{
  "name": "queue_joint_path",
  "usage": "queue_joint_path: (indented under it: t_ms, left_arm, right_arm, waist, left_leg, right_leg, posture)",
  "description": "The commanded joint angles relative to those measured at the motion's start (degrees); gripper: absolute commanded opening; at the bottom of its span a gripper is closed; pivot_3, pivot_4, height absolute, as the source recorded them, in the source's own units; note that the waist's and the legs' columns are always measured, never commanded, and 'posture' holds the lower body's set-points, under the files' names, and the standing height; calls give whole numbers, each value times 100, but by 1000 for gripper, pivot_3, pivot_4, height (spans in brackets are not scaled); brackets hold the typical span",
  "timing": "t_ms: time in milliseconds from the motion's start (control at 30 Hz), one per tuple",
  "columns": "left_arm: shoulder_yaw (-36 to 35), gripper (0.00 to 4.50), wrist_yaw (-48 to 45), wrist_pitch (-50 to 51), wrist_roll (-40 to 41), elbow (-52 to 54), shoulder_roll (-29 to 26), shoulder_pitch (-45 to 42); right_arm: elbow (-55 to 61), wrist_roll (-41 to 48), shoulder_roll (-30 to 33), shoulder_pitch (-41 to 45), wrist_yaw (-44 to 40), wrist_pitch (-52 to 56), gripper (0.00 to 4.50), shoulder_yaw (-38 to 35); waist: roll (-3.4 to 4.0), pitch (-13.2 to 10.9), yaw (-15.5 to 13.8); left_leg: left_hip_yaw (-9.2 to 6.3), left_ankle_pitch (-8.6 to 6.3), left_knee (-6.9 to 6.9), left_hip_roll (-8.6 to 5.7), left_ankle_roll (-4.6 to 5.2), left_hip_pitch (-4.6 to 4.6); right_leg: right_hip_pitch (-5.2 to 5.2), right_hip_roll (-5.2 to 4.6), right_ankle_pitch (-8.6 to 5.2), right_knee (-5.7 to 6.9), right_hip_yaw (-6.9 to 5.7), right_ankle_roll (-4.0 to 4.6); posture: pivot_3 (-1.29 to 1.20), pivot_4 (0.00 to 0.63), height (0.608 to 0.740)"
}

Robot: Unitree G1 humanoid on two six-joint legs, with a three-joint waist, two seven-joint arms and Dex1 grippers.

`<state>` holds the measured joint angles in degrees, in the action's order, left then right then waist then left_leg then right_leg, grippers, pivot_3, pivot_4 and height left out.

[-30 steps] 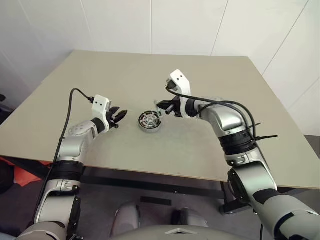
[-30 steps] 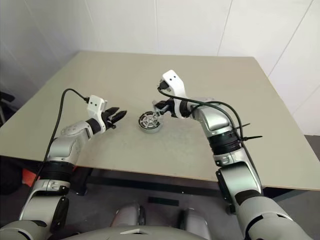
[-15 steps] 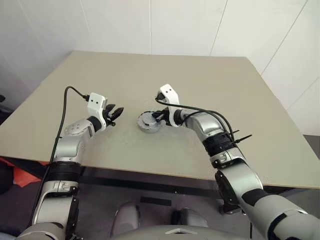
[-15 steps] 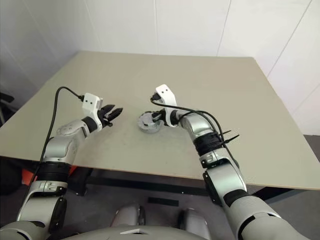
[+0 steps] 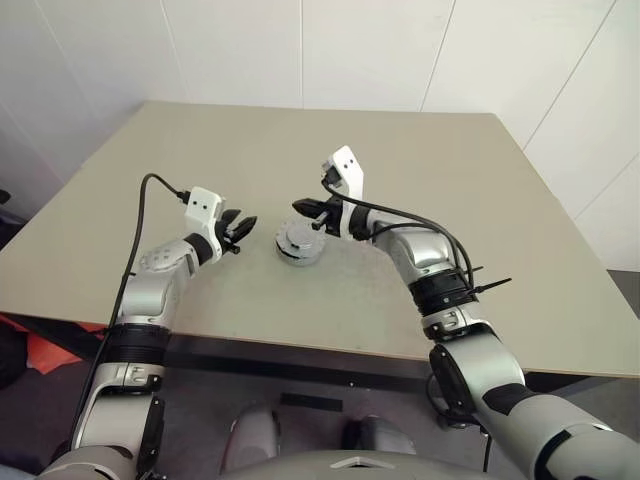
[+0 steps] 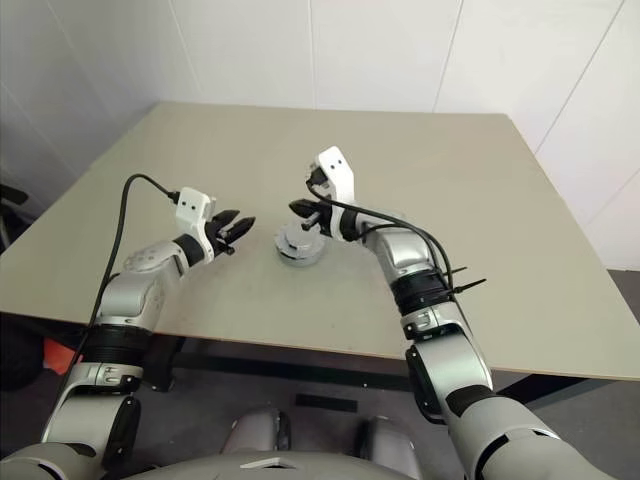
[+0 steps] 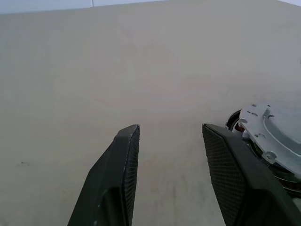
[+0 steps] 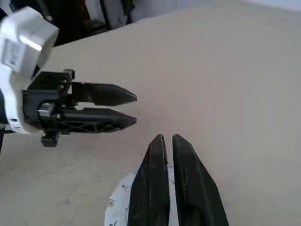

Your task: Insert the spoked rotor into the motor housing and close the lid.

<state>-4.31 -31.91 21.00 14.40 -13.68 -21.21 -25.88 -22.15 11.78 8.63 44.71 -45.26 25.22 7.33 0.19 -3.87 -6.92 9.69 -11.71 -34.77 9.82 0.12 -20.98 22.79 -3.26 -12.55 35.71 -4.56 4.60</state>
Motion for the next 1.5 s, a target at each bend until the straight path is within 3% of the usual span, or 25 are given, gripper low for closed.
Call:
queue_joint_path:
  t_ms: [33,333,367,833,1433,1500]
  left_arm:
    - [3,2236,-23,-84,-36,98,-47,-125]
    - [13,2236,-73,-76,-77,69,-66,-178]
    - [15,2236,-77,-68,-80,84,-70,-169]
    - [-33,2236,-82,-20,-77,107,-142,-116]
    - [3,2236,-93,-35,-107,132,-159,-154]
    - [-9,2236,-94,-45,-114,110,-174,-159]
  right_arm:
    - [85,-38,75,-150,-299,-297,1337,185]
    - [-1213,-607,14,-64,155,-1333,4315,244]
    - [-1229,-585,-1,-40,125,-1267,4475,241]
    - [-815,-649,-14,-142,-141,-1121,4475,403]
    - [-1409,-894,-149,-179,36,-1316,4475,441]
    - [-1443,-893,-148,-169,45,-1354,4053,418]
  waist:
    - [0,0,-1]
    - [0,0,5]
    - [0,0,6]
    - [0,0,13]
    - [0,0,17]
    - [0,0,17]
  left_leg:
    - [0,0,0,0,0,2]
    - [0,1,-2,-1,-1,-1]
    - [0,1,-2,-1,0,-2]
    - [0,-1,-2,0,3,-3]
    - [0,-1,-2,1,3,-2]
    - [1,-1,-2,1,3,-2]
  right_leg:
    - [-3,0,0,0,0,0]
    - [1,-1,0,1,0,1]
    - [1,0,0,1,0,1]
    - [3,0,0,0,0,2]
    - [3,0,0,0,0,2]
    - [3,-1,0,0,0,2]
  posture:
    - [0,0,740]
    - [0,0,740]
    - [0,0,740]
    - [0,0,740]
    - [0,0,740]
    - [0,0,740]
